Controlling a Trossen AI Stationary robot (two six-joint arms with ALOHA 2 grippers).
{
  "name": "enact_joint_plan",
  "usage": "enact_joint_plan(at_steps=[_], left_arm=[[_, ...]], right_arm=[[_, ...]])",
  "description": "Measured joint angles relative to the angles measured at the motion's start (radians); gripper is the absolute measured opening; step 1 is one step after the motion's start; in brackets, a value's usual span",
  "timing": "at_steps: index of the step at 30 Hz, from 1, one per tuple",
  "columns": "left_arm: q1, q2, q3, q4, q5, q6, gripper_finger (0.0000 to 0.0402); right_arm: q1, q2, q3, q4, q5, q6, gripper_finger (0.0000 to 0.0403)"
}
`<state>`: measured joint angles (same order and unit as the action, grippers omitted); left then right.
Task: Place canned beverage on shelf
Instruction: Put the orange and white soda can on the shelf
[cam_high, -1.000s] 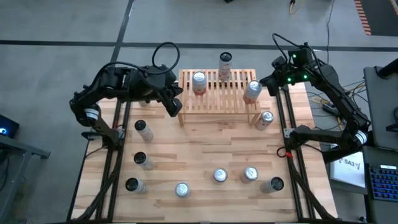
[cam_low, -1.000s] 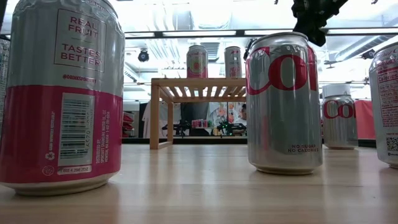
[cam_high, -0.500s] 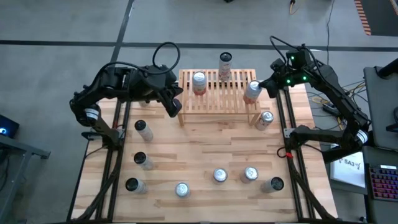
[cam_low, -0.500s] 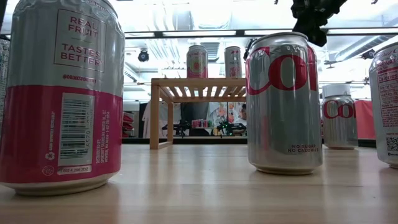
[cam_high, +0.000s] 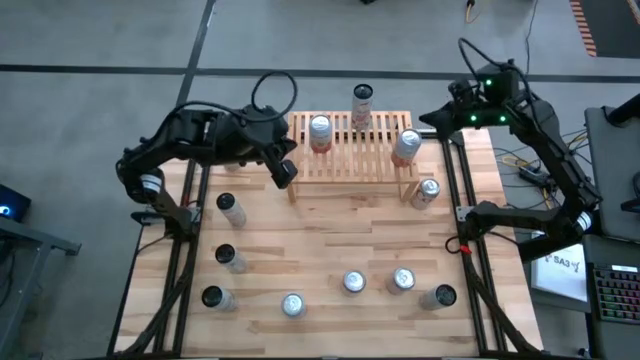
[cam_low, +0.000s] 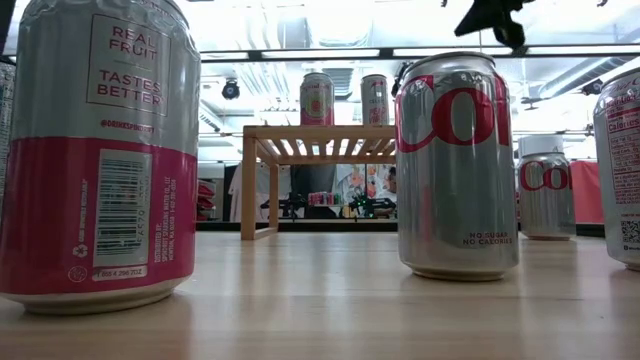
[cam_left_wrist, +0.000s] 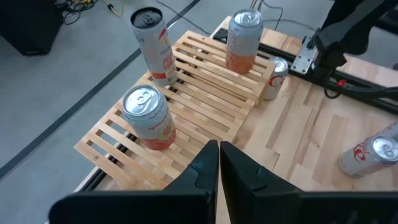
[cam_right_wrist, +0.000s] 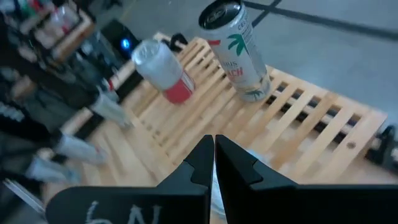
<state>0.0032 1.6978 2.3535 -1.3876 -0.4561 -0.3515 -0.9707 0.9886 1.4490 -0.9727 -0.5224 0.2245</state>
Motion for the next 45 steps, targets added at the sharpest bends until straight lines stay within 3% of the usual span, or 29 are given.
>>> enact_joint_plan(at_steps=[10, 18, 24, 32, 45], left_arm=[[0.006, 0.066, 0.000, -0.006, -0.039, -0.002, 0.0000], [0.014, 0.028, 0.000, -0.113, -0.181, 0.018, 0.0000], [0.011, 0.011, 0.000, -0.116, -0.189, 0.024, 0.0000], [-0.025, -0.001, 0.000, -0.087, -0.157, 0.047, 0.0000], [-0.102, -0.093, -0.025, 0.094, -0.154, 0.102, 0.0000]], right_arm=[[0.000, 0.002, 0.033, 0.011, -0.008, 0.283, 0.0009], [0.152, 0.000, 0.033, 0.013, 0.185, 0.413, 0.0009], [0.252, 0.022, 0.033, -0.029, 0.273, 0.450, 0.0009], [0.281, 0.049, 0.033, -0.150, 0.355, 0.389, 0.0009], [0.291, 0.092, 0.032, -0.073, 0.421, 0.227, 0.0009]])
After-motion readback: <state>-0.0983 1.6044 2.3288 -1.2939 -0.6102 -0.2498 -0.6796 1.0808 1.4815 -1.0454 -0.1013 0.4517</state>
